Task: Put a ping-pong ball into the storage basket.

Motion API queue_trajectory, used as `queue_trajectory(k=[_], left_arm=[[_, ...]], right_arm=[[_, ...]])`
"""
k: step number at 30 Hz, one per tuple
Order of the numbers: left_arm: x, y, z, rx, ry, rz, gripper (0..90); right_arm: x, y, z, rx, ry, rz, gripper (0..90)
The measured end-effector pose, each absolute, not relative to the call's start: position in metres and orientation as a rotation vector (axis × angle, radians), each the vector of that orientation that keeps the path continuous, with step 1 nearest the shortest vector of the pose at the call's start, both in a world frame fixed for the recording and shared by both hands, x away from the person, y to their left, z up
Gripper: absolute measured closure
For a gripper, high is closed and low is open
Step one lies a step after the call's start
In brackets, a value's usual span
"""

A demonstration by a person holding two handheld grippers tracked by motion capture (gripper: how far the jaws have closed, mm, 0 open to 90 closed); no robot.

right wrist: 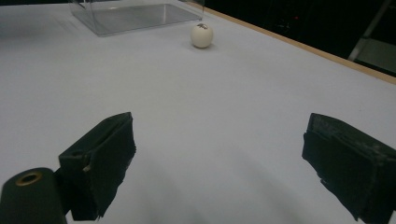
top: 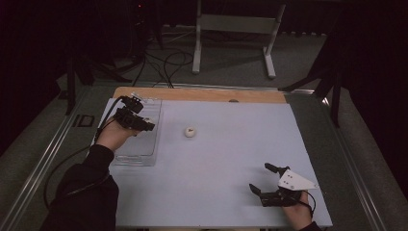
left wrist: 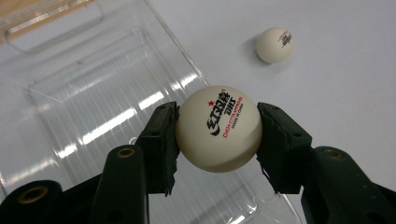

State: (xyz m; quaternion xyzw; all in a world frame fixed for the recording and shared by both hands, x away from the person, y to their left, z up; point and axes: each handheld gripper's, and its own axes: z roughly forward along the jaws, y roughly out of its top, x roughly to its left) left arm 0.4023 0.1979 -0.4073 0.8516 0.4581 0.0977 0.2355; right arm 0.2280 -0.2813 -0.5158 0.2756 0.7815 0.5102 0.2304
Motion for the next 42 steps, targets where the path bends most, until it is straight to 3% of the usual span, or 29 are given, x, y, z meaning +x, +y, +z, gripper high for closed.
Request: queue_trajectory(k=[19,42], left_arm=[[0.408,0.2,-0.439,2.389,1.311,0.195,52.1],[0.409,0.203,-0.452,2.434,1.348,0.148,52.0]], right_arm=[[0.229,-0.282,-0.516,0.759,2.152,1.395,9.2],[0.229,-0.282,-0.517,0.767,2.16,1.395,9.2]])
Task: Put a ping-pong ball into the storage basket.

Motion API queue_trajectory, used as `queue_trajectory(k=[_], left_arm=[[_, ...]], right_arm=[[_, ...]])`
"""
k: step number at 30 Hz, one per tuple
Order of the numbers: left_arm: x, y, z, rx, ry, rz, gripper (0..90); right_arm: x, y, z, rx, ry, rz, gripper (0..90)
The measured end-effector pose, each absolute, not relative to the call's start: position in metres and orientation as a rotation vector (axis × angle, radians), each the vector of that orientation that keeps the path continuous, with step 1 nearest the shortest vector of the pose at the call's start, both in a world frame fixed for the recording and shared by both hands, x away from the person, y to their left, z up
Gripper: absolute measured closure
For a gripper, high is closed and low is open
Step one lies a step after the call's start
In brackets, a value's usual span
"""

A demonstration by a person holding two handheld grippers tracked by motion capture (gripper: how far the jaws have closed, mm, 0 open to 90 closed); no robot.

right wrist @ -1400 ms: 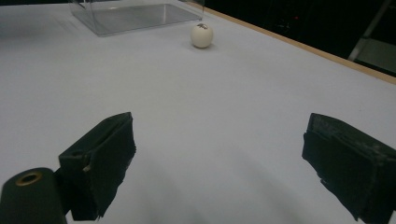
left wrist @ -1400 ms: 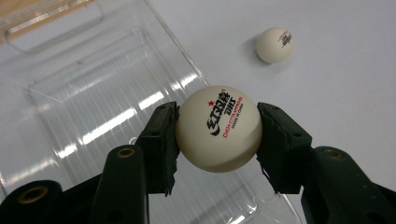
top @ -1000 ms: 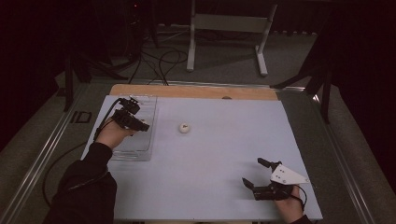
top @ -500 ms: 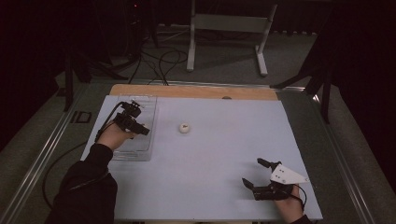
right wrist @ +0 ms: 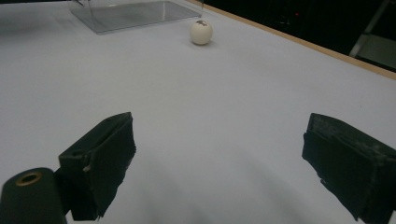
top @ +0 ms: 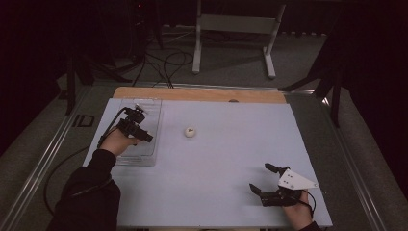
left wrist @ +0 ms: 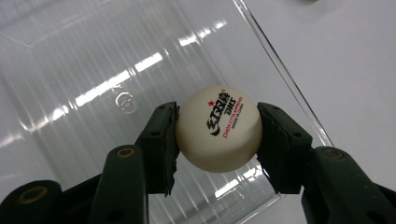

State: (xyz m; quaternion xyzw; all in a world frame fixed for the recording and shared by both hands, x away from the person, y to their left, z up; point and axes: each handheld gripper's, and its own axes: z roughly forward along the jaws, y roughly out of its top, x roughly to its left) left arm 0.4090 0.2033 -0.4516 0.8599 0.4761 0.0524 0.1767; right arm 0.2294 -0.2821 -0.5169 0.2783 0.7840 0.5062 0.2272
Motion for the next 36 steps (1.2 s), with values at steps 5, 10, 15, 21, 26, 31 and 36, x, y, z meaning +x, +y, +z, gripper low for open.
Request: queue_trajectory(k=[5,10,15,21,26,31,36], left_arm=[[0.408,0.203,-0.451,2.432,1.334,0.127,51.9],[0.409,0.207,-0.447,2.393,1.386,0.144,45.3],[0.408,0.208,-0.441,2.382,1.402,0.148,35.9],[0.406,0.207,-0.436,2.382,1.395,0.148,20.3],[0.404,0.203,-0.433,2.386,1.383,0.125,5.5],[0.401,0.198,-0.427,2.373,1.37,0.146,0.4],[0.397,0.19,-0.421,2.383,1.304,0.149,0.4]], right_arm=[[0.23,-0.283,-0.517,0.774,2.159,1.394,9.3],[0.23,-0.283,-0.517,0.775,2.157,1.397,9.3],[0.23,-0.283,-0.517,0.775,2.156,1.395,9.3],[0.23,-0.283,-0.516,0.776,2.155,1.396,9.2],[0.23,-0.283,-0.516,0.775,2.155,1.396,9.2],[0.229,-0.283,-0.516,0.775,2.151,1.395,9.2],[0.229,-0.283,-0.516,0.776,2.151,1.396,9.2]])
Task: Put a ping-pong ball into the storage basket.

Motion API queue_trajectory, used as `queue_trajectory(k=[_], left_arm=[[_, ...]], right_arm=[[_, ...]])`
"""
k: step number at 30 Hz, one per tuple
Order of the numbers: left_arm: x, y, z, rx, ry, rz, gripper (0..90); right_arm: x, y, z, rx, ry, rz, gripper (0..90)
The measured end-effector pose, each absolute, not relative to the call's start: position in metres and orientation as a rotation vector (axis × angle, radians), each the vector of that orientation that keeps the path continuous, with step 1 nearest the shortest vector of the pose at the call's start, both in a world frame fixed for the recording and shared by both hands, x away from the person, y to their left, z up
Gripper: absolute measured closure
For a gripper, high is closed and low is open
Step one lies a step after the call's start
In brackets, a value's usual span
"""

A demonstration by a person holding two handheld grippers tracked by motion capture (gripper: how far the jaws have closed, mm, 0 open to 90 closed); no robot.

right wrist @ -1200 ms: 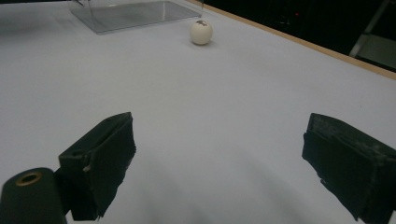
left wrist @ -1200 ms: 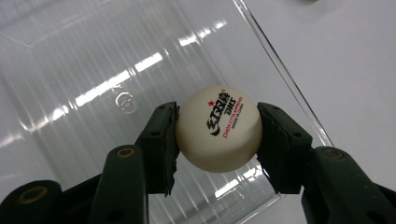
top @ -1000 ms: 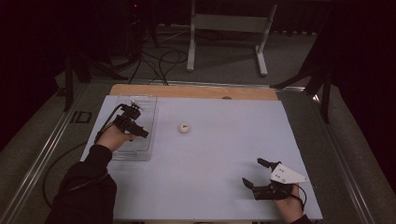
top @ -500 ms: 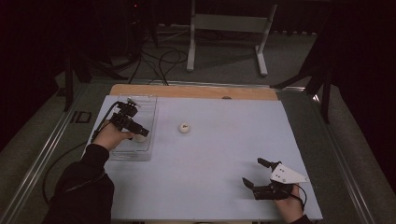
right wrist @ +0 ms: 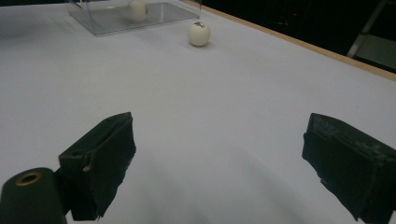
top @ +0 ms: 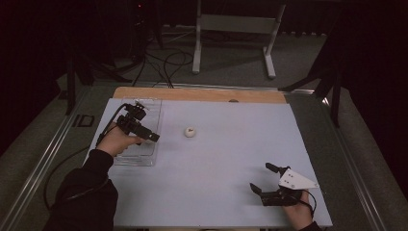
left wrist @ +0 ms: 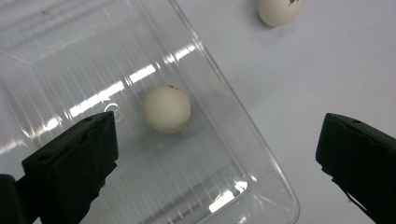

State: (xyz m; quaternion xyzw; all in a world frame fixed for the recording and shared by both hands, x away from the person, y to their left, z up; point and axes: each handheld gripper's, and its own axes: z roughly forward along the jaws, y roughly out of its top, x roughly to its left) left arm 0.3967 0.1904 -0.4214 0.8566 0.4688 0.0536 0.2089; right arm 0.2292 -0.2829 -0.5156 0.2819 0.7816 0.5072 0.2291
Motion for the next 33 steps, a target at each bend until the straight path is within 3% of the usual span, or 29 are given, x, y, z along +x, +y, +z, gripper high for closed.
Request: queue_trajectory(k=[17,23,33], left_arm=[[0.391,0.175,-0.4,2.325,1.22,0.171,0.3],[0.392,0.172,-0.397,2.313,1.218,0.125,0.4],[0.388,0.163,-0.391,2.321,1.183,0.183,0.4]], right_arm=[[0.229,-0.282,-0.516,0.772,2.155,1.393,9.2],[0.229,-0.282,-0.516,0.771,2.161,1.392,9.2],[0.229,-0.282,-0.516,0.776,2.162,1.394,9.2]])
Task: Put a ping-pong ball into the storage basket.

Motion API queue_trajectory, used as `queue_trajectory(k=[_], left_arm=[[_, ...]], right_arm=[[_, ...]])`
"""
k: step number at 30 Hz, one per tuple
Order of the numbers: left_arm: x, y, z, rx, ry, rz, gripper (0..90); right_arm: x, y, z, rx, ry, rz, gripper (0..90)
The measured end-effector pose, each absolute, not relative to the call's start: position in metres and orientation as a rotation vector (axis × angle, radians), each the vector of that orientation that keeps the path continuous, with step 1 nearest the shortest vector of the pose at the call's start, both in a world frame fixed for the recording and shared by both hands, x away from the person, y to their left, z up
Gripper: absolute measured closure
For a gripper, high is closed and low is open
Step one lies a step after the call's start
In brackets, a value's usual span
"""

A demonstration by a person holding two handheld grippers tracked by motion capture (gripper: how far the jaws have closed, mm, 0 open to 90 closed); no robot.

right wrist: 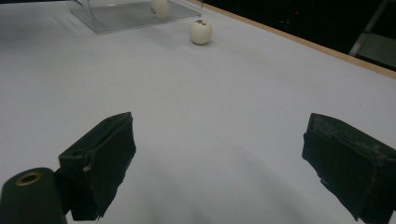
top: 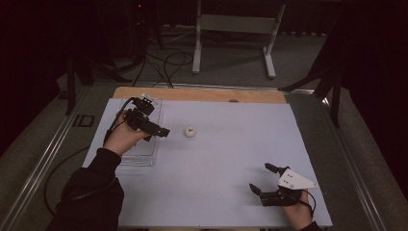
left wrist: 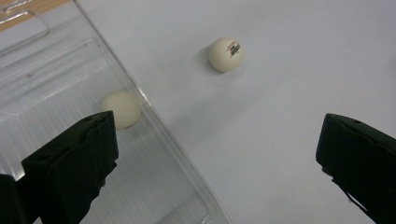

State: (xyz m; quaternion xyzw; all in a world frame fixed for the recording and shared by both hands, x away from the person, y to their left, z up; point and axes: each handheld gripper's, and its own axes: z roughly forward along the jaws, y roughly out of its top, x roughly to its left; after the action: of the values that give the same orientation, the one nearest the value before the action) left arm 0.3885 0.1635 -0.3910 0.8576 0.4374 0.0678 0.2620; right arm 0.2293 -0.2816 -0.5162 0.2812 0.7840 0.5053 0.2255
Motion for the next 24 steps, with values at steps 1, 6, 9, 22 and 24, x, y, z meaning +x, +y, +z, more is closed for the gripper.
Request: queue_trajectory(k=[1,6,9,22,24], left_arm=[[0.388,0.162,-0.391,2.318,1.18,0.191,0.4],[0.388,0.154,-0.386,2.316,1.157,0.204,0.4],[0.389,0.149,-0.385,2.317,1.144,0.203,0.4],[0.39,0.132,-0.381,2.294,1.1,0.199,0.5],[0.39,0.129,-0.381,2.296,1.092,0.205,0.5]], right_arm=[[0.229,-0.282,-0.516,0.773,2.162,1.395,9.2],[0.229,-0.282,-0.516,0.77,2.161,1.396,9.2],[0.229,-0.281,-0.516,0.773,2.16,1.396,9.2],[0.229,-0.282,-0.516,0.771,2.158,1.397,9.2],[0.229,-0.282,-0.516,0.77,2.158,1.399,9.2]])
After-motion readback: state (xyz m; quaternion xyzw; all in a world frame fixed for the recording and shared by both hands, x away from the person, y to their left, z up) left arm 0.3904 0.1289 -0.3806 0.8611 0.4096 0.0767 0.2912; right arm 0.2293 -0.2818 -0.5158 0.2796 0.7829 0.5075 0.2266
